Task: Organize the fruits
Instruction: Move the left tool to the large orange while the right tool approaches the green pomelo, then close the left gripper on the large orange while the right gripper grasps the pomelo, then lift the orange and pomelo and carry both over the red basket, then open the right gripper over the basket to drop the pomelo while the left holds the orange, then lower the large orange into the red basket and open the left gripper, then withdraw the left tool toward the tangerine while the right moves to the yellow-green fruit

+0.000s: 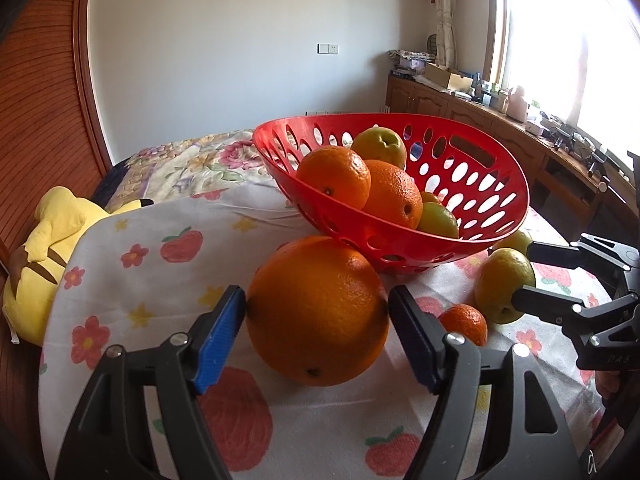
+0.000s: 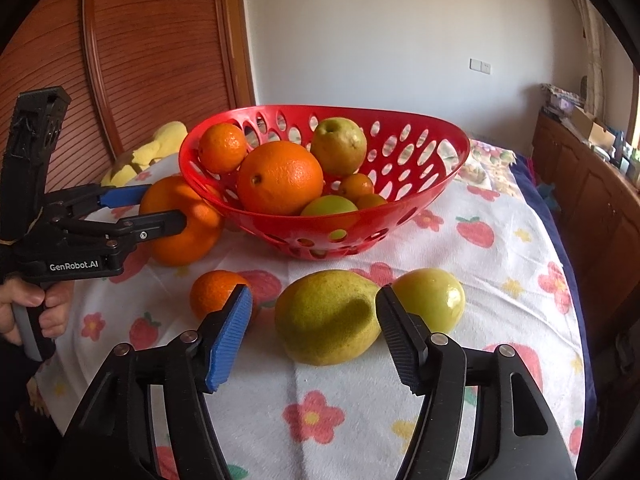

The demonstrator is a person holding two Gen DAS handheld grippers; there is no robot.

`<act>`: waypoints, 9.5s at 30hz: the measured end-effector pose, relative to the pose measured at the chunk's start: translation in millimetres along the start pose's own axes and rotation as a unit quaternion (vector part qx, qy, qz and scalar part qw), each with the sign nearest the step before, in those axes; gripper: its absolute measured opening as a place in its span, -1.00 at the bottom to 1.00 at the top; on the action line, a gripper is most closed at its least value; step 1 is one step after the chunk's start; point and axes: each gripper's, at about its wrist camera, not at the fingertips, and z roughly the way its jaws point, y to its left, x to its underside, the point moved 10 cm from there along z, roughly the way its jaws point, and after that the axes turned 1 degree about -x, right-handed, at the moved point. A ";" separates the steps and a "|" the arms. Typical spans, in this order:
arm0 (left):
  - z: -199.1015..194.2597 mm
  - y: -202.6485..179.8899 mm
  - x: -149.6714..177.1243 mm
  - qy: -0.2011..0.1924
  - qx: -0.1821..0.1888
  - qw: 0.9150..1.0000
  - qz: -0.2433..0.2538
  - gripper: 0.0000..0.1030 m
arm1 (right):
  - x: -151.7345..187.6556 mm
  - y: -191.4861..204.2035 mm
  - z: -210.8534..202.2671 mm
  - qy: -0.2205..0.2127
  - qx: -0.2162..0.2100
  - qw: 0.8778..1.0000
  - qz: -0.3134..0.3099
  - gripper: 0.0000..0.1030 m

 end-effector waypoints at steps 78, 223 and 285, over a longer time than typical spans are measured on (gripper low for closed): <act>-34.5 -10.0 55.3 0.008 0.012 1.000 -0.022 0.59 | 44.2 21.4 -10.6 0.017 -0.004 1.000 -0.007 0.20; 60.1 -23.7 -125.7 0.013 0.002 0.999 0.045 0.58 | -83.5 -30.8 15.9 -0.043 -0.031 0.996 -0.070 -0.44; -33.3 -48.8 -11.2 -0.062 0.026 0.998 0.006 0.59 | -6.7 -61.4 -23.2 -0.023 0.017 0.999 0.029 -0.10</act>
